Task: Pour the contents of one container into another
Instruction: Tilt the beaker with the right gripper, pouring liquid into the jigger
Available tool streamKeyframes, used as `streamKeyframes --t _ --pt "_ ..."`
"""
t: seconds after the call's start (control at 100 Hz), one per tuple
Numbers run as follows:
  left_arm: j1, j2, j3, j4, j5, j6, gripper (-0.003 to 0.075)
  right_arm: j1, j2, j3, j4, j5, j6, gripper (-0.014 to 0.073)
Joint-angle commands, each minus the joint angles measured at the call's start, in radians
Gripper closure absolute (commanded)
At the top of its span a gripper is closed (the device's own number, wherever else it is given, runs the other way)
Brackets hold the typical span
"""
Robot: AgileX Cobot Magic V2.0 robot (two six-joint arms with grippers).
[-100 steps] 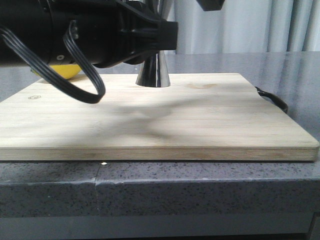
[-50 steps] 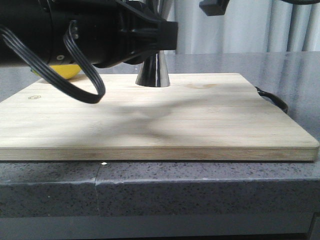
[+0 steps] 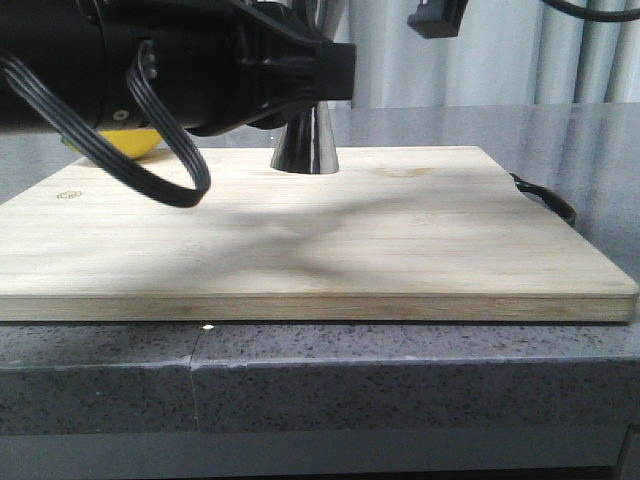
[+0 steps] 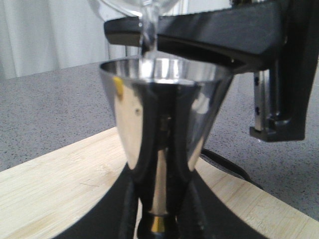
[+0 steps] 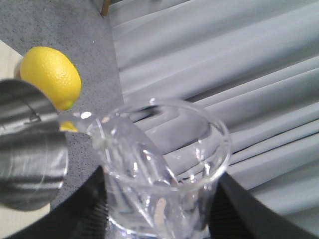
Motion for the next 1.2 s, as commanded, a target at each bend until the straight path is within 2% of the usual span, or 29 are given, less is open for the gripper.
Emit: streamKeyframes --t 0.0,0.24,0.56,1.19 --pt "0.001 -0.042 -0.025 -0.001 -0.09 -0.004 0.0739 -0.001 -0.042 -0.036 0.027 -0.064 -0.027 0.0444" --pt "0.001 -0.042 -0.025 -0.001 -0.09 0.004 0.074 -0.001 -0.042 -0.036 0.027 -0.064 -0.031 0.0444" --pt "0.001 -0.042 -0.025 -0.001 -0.09 0.004 0.074 -0.001 -0.042 -0.036 0.027 -0.048 -0.122 0.0444" --pt "0.001 -0.042 -0.025 -0.008 -0.09 0.004 0.074 -0.001 -0.042 -0.036 0.027 -0.048 -0.201 0.0444"
